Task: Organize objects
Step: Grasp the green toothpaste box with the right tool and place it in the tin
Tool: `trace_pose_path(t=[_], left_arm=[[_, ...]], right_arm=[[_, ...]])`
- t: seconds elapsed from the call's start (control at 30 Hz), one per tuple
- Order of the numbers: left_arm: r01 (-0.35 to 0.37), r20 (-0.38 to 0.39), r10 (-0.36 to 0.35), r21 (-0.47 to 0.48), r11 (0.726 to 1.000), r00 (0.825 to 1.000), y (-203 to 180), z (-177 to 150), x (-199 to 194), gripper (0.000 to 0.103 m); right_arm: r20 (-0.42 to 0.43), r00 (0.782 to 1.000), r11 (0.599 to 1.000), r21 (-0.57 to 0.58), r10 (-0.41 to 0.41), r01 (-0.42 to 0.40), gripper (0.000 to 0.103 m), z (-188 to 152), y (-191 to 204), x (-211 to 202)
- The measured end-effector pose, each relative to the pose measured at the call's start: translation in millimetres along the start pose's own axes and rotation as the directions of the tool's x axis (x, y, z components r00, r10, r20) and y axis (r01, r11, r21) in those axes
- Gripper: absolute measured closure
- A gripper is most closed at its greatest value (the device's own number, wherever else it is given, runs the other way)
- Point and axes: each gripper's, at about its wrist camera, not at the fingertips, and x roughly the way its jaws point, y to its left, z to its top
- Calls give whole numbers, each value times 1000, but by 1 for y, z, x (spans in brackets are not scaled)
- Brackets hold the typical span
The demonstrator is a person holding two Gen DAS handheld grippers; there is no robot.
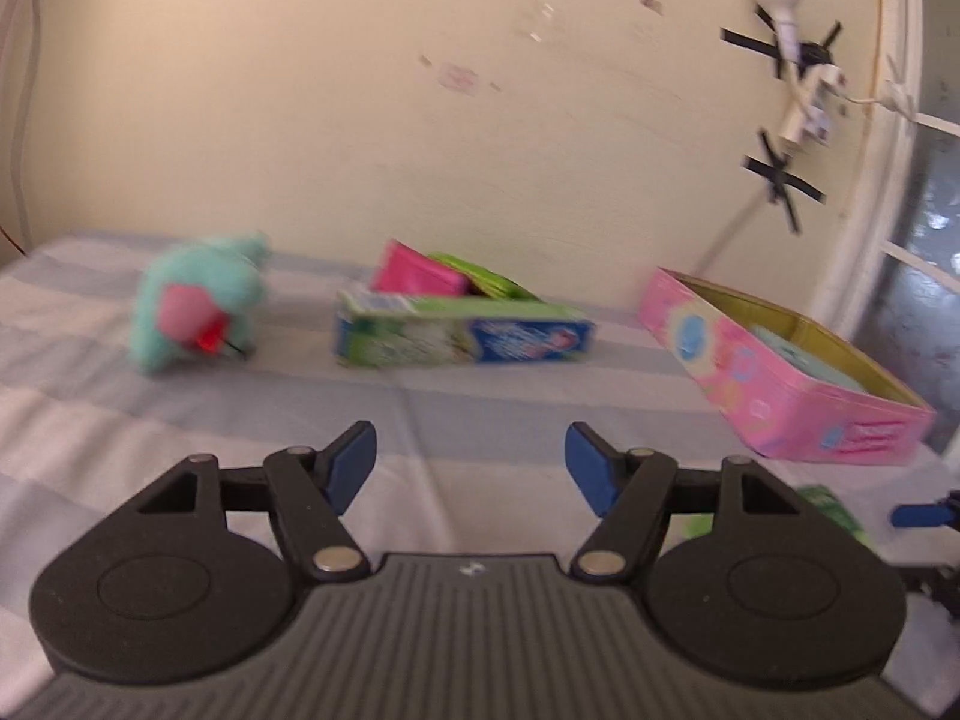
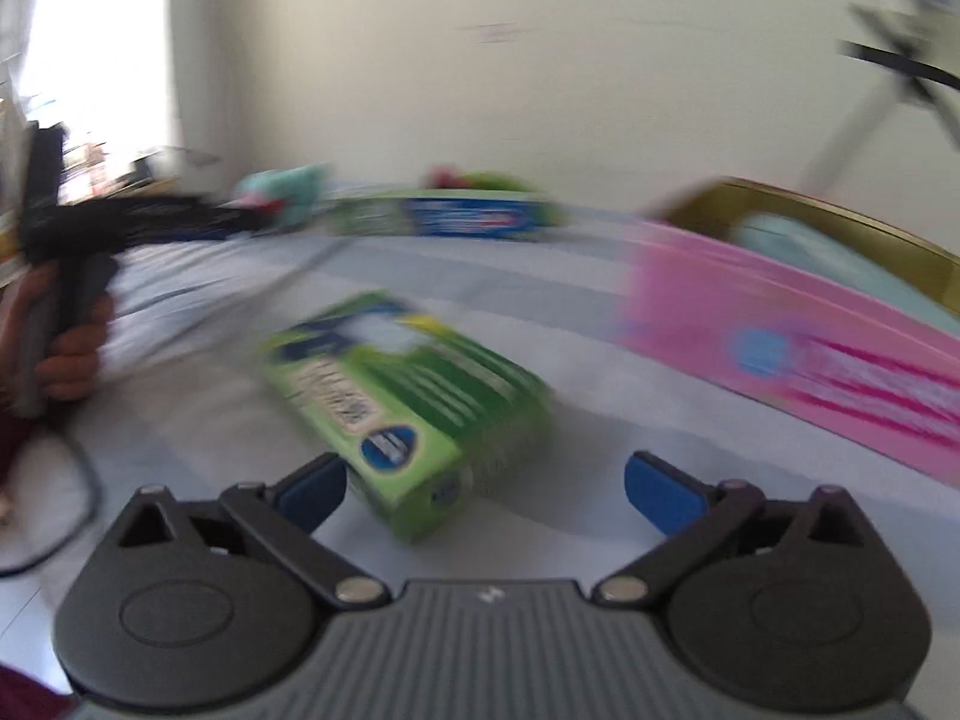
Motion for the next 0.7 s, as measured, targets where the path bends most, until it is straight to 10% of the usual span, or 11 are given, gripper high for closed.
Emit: trace_pose_path(t=[0.2,0.4,0.5,0.7], left_arm=[[156,-89,-159,-38,987,983,-53,-19,-3,33],[140,-221,-130,29,990,967,-95,-36,20,36],[153,-221,-147,10,988,964,-103,-37,24,38],[226,-94,-221,57,972,971,-135,12,12,40]], right_arm=[[61,998,992,123,-33,25,12,-7,-30,-35],[57,995,997,-7,76,-76,25,8,4,-13],[-15,997,994,-73,75,-76,46,10,23,10],[86,996,995,-101,20,-11,51,15,27,-1]])
